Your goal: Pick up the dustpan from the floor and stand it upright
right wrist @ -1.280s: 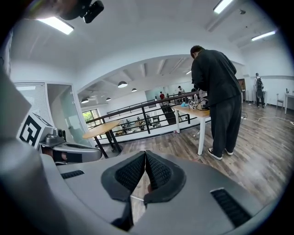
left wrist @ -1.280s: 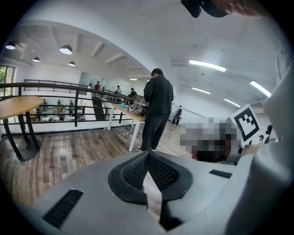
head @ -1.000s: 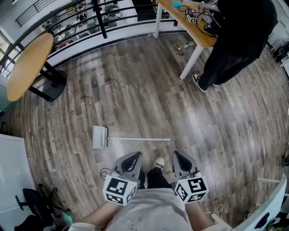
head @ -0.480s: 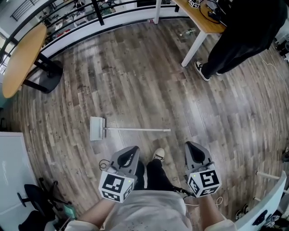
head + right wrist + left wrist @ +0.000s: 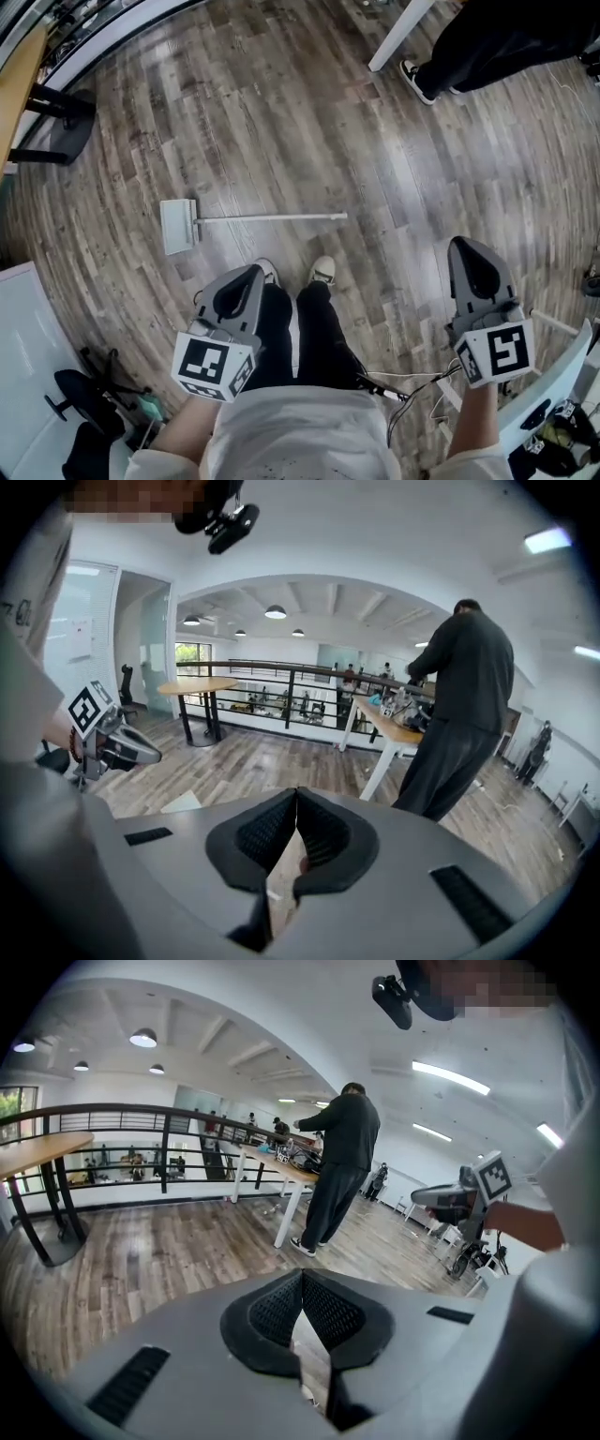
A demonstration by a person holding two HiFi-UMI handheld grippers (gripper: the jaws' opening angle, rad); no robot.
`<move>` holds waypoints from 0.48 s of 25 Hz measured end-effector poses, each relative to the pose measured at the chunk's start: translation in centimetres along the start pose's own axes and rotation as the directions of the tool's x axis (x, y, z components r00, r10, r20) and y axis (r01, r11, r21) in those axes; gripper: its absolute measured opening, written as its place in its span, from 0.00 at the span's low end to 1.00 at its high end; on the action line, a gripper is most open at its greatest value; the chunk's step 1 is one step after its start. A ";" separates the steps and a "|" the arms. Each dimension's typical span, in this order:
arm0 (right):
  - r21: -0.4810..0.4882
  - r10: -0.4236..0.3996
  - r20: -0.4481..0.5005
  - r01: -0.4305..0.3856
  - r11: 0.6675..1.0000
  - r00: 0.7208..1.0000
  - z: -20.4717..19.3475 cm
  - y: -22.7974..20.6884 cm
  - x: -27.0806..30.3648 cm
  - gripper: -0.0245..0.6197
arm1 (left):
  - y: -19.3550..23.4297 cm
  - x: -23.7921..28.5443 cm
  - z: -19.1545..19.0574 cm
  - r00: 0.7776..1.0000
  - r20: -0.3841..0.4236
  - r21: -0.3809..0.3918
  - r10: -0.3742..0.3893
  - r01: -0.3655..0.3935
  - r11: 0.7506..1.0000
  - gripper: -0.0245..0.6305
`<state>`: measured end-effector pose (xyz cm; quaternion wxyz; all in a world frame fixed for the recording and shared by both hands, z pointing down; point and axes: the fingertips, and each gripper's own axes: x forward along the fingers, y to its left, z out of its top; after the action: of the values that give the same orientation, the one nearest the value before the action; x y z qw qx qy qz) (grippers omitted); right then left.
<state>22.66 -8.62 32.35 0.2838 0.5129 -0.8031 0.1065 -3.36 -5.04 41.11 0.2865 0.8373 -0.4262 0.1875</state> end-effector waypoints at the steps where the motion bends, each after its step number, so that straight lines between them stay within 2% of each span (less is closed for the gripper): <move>1: -0.007 -0.031 0.019 0.031 0.999 0.999 0.9 -1.4 -0.6 0.08 | 0.4 0.2 0.0 1.000 0.002 -0.002 0.002 -0.002 1.000 0.07; 4: -0.048 -0.089 -0.005 0.088 0.995 0.996 -0.1 -4.4 -1.7 0.08 | 0.5 0.4 -0.7 1.000 -0.016 -0.007 0.004 -0.004 1.000 0.07; 8: -0.239 -0.140 -0.075 0.119 0.964 0.987 -1.2 -5.8 -2.8 0.08 | 0.6 0.7 -0.6 1.000 -0.030 -0.007 0.003 -0.003 1.000 0.07; 12: -0.292 -0.173 -0.092 0.139 0.946 0.981 -1.1 -7.2 -4.0 0.08 | 0.9 0.9 -0.7 0.999 -0.034 -0.016 0.002 -0.003 1.000 0.07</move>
<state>30.66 -8.33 30.11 0.4082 0.5218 -0.7491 -0.0031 -3.66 -5.57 42.41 0.3000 0.8313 -0.4237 0.1986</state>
